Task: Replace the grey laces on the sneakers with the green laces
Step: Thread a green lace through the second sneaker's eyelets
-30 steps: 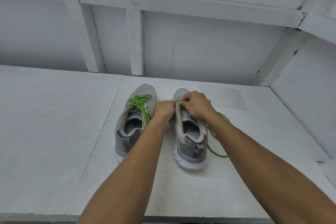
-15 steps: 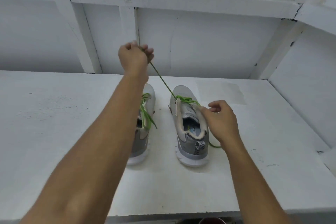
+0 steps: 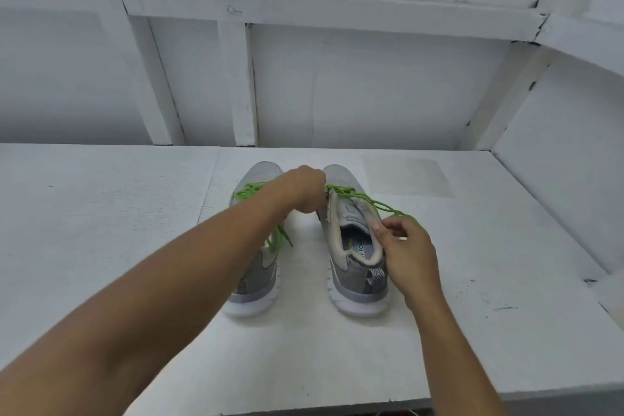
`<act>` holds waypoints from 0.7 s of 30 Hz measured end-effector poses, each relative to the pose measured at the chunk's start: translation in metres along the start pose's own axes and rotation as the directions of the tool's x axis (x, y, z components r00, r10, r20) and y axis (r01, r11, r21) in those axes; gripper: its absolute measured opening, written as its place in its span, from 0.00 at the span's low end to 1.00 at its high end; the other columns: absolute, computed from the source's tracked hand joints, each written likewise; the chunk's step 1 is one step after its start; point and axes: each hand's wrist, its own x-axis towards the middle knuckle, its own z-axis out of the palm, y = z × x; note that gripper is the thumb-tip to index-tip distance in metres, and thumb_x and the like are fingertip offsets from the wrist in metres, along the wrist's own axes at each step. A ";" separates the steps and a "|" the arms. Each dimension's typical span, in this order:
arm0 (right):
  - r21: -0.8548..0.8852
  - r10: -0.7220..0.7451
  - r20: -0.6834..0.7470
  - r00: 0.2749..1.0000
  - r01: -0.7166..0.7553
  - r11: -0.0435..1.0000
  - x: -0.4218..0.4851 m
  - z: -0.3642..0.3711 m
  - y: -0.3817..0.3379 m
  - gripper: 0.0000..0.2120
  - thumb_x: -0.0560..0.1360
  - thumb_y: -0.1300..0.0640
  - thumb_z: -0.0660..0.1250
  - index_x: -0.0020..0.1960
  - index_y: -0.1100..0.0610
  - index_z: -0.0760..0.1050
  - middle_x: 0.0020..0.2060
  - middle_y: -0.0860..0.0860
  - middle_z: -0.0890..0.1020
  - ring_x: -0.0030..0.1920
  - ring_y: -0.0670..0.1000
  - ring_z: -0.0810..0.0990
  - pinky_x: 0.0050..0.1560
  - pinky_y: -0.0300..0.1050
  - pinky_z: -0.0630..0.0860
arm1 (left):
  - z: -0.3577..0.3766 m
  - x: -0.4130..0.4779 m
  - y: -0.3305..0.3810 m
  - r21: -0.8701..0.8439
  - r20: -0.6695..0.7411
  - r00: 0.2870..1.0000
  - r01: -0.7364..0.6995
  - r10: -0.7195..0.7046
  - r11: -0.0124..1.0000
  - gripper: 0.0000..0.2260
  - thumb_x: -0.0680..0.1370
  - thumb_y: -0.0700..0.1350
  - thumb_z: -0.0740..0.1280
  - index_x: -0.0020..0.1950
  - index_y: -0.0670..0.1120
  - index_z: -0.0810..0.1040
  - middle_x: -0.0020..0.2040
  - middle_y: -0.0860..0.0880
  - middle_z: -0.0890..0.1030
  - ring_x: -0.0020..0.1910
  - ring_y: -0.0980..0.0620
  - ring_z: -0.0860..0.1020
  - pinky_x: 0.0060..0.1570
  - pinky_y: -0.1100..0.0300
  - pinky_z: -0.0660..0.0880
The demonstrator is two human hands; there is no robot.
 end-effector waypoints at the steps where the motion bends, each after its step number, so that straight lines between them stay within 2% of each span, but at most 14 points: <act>1: 0.007 -0.004 -0.005 1.000 0.004 1.000 0.000 0.001 0.000 0.07 0.76 0.49 0.70 0.46 0.53 0.78 0.42 0.45 0.81 0.46 0.43 0.78 0.41 0.38 0.70 | -0.008 0.002 -0.008 0.000 -0.044 0.999 0.003 -0.003 1.000 0.09 0.78 0.38 0.62 0.57 0.39 0.77 0.55 0.41 0.81 0.51 0.43 0.78 0.44 0.54 0.73; 3: 0.013 0.002 -0.013 1.000 -0.002 1.000 0.000 0.002 0.001 0.08 0.76 0.48 0.70 0.45 0.53 0.78 0.42 0.45 0.81 0.45 0.41 0.78 0.41 0.38 0.71 | -0.038 0.007 -0.032 -0.075 -0.202 0.976 0.065 -0.079 0.995 0.11 0.78 0.38 0.62 0.57 0.38 0.78 0.55 0.39 0.81 0.53 0.41 0.79 0.48 0.53 0.75; 5: 0.017 0.005 -0.018 1.000 -0.004 1.000 0.000 0.003 0.002 0.08 0.76 0.48 0.70 0.45 0.53 0.78 0.42 0.45 0.81 0.45 0.41 0.78 0.41 0.37 0.70 | -0.076 0.005 -0.061 -0.201 -0.407 0.881 0.171 -0.241 0.964 0.12 0.78 0.39 0.59 0.58 0.38 0.77 0.57 0.37 0.79 0.54 0.37 0.77 0.50 0.51 0.74; 7: 0.019 -0.002 -0.020 1.000 0.002 1.000 0.000 0.004 0.003 0.08 0.76 0.49 0.70 0.44 0.53 0.78 0.42 0.46 0.82 0.45 0.41 0.78 0.41 0.36 0.70 | -0.102 -0.001 -0.079 -0.244 -0.521 0.790 0.226 -0.324 0.943 0.13 0.78 0.40 0.58 0.59 0.38 0.76 0.57 0.36 0.78 0.55 0.36 0.77 0.49 0.51 0.73; 8: 0.016 -0.001 -0.024 1.000 0.001 1.000 0.001 0.005 0.003 0.08 0.76 0.49 0.70 0.44 0.53 0.78 0.42 0.46 0.82 0.44 0.41 0.78 0.40 0.36 0.70 | -0.105 -0.003 -0.077 -0.237 -0.525 0.795 0.205 -0.303 0.949 0.14 0.78 0.40 0.58 0.62 0.39 0.74 0.58 0.36 0.78 0.56 0.36 0.76 0.50 0.51 0.73; 9: 0.012 0.001 -0.027 1.000 0.000 1.000 0.001 0.004 0.003 0.08 0.76 0.49 0.70 0.44 0.53 0.78 0.42 0.46 0.82 0.44 0.40 0.78 0.40 0.36 0.70 | -0.102 -0.007 -0.066 -0.220 -0.496 0.831 0.158 -0.250 0.963 0.17 0.79 0.41 0.59 0.68 0.41 0.70 0.59 0.35 0.77 0.57 0.36 0.76 0.53 0.50 0.74; 11: 0.011 -0.001 -0.024 1.000 0.001 1.000 0.001 0.005 0.004 0.08 0.76 0.49 0.70 0.45 0.53 0.78 0.42 0.46 0.82 0.44 0.40 0.78 0.40 0.36 0.70 | -0.074 -0.010 -0.035 -0.130 -0.361 0.927 0.055 -0.099 0.990 0.26 0.81 0.42 0.60 0.77 0.46 0.57 0.62 0.35 0.75 0.60 0.37 0.75 0.56 0.48 0.72; 12: 0.011 -0.004 -0.022 1.000 0.004 1.000 0.002 0.005 0.005 0.08 0.76 0.49 0.70 0.45 0.54 0.78 0.42 0.46 0.82 0.44 0.41 0.78 0.40 0.37 0.70 | -0.055 -0.010 -0.019 -0.053 -0.273 0.961 0.021 -0.035 0.998 0.27 0.81 0.42 0.60 0.78 0.47 0.55 0.64 0.36 0.74 0.61 0.38 0.74 0.55 0.48 0.72; 14: 0.015 -0.006 -0.019 1.000 0.006 1.000 0.002 0.004 0.005 0.08 0.76 0.49 0.70 0.45 0.54 0.78 0.42 0.46 0.82 0.46 0.43 0.79 0.41 0.37 0.70 | -0.019 -0.011 0.006 0.129 -0.139 0.990 -0.022 0.040 0.991 0.21 0.79 0.40 0.62 0.73 0.44 0.66 0.63 0.40 0.74 0.59 0.40 0.76 0.51 0.50 0.73; 16: 0.025 0.001 -0.017 1.000 -0.001 1.000 0.001 0.004 0.004 0.09 0.76 0.48 0.70 0.45 0.54 0.78 0.42 0.46 0.82 0.46 0.43 0.79 0.41 0.37 0.70 | -0.002 -0.009 0.014 0.251 -0.103 0.993 -0.031 0.059 0.967 0.14 0.77 0.37 0.63 0.63 0.40 0.73 0.59 0.41 0.75 0.55 0.40 0.77 0.44 0.52 0.72; 21: 0.023 0.003 -0.023 1.000 -0.003 1.000 0.000 0.003 0.003 0.09 0.76 0.48 0.70 0.45 0.54 0.78 0.42 0.46 0.82 0.45 0.41 0.79 0.41 0.36 0.70 | -0.027 -0.002 -0.012 0.286 -0.198 0.980 0.039 0.019 0.958 0.11 0.79 0.39 0.61 0.60 0.41 0.75 0.55 0.43 0.77 0.50 0.43 0.78 0.39 0.54 0.71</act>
